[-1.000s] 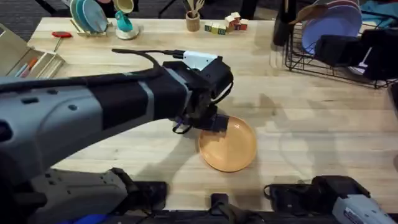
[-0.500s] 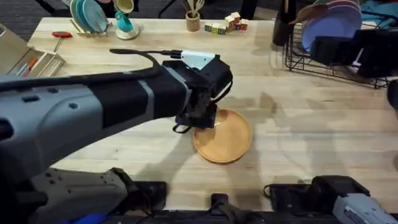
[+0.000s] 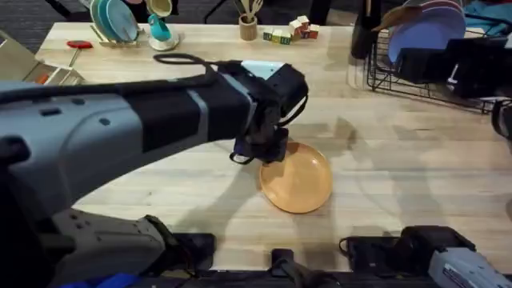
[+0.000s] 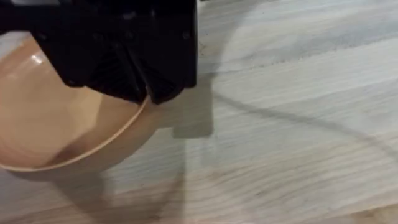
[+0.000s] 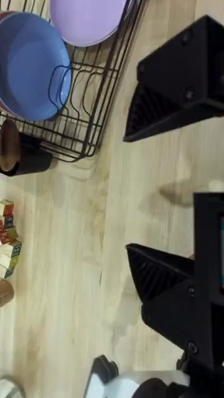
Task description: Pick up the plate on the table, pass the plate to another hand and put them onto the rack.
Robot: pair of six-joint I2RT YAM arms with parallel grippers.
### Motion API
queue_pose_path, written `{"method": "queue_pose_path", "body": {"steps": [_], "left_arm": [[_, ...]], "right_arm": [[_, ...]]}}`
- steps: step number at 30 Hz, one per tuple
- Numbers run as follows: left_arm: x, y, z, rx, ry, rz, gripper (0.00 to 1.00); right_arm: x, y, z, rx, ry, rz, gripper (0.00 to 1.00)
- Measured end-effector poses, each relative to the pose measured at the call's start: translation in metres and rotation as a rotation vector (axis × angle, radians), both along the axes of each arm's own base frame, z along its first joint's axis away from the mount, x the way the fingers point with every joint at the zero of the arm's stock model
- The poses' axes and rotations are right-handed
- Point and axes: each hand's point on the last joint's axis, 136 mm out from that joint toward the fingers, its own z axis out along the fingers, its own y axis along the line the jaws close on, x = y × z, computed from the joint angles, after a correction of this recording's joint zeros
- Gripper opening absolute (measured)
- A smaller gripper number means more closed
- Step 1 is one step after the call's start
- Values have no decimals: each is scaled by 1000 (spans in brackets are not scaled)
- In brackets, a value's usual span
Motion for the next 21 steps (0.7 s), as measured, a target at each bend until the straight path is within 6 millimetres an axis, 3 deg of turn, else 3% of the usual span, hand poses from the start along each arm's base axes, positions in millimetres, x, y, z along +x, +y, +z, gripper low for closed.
{"method": "queue_pose_path", "body": {"steps": [10, 21], "left_arm": [[28, -24, 32, -66, -84, -37, 41], [51, -22, 50, -117, -113, 17, 41]], "right_arm": [[0, 0, 0, 0, 0, 0, 992], [0, 0, 0, 0, 0, 0, 992]]}}
